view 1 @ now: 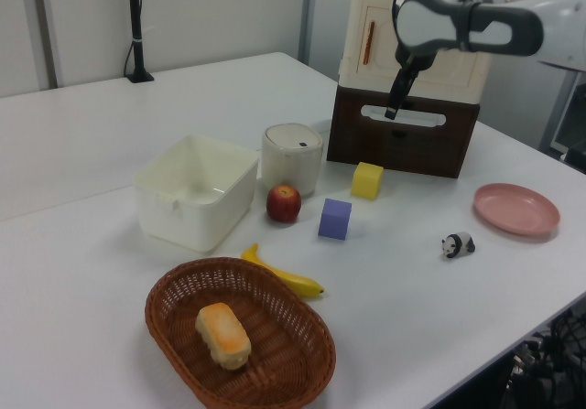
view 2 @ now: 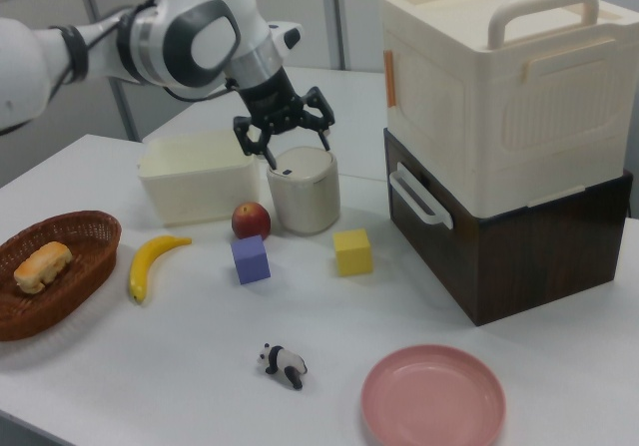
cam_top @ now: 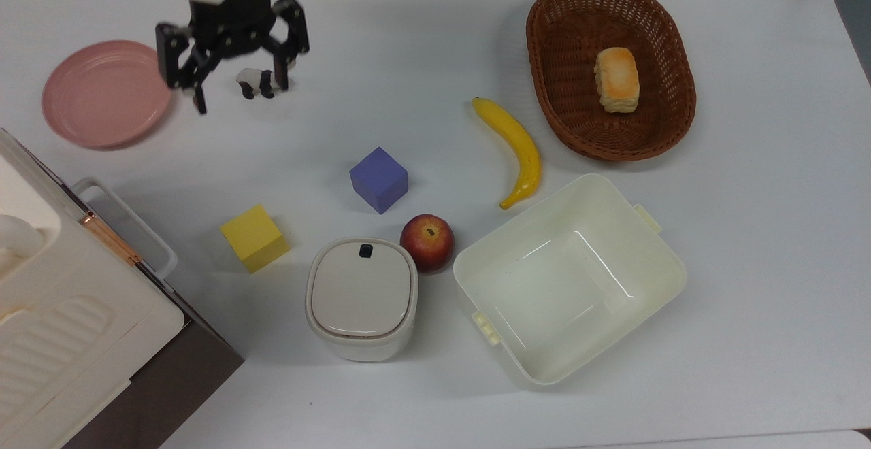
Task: Slide the drawer open
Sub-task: 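Lower the open gripper to the drawer handle of the wooden unit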
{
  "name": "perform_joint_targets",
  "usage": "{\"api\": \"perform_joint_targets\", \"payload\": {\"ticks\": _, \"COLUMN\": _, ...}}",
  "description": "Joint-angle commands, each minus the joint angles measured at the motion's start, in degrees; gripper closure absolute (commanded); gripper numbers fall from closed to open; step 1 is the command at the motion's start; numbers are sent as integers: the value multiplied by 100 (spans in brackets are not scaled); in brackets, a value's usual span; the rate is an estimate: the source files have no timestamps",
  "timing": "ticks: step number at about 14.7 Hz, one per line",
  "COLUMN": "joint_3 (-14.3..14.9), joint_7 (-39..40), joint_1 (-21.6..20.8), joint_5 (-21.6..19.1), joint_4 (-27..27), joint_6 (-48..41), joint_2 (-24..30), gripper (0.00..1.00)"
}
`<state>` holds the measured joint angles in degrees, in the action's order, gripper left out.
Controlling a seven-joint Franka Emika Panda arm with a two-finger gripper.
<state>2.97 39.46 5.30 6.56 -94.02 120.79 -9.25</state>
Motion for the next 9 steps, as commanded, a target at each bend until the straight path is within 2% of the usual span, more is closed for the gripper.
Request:
{"api": "perform_joint_targets", "payload": {"ticks": 1, "joint_3": -8, "joint_7": 71, "joint_1": 120, "joint_5": 205, "joint_4": -19, "joint_6": 348, "joint_2": -181, "gripper": 0}}
{"api": "perform_joint_targets", "payload": {"ticks": 4, "joint_3": 28, "joint_7": 71, "joint_1": 252, "joint_5": 205, "joint_4": -11, "joint_6": 733, "joint_2": -427, "gripper": 0}}
{"api": "perform_joint_targets", "payload": {"ticks": 9, "joint_3": 36, "joint_7": -183, "joint_1": 349, "joint_5": 187, "joint_4": 95, "joint_6": 726, "joint_2": -489, "gripper": 0}}
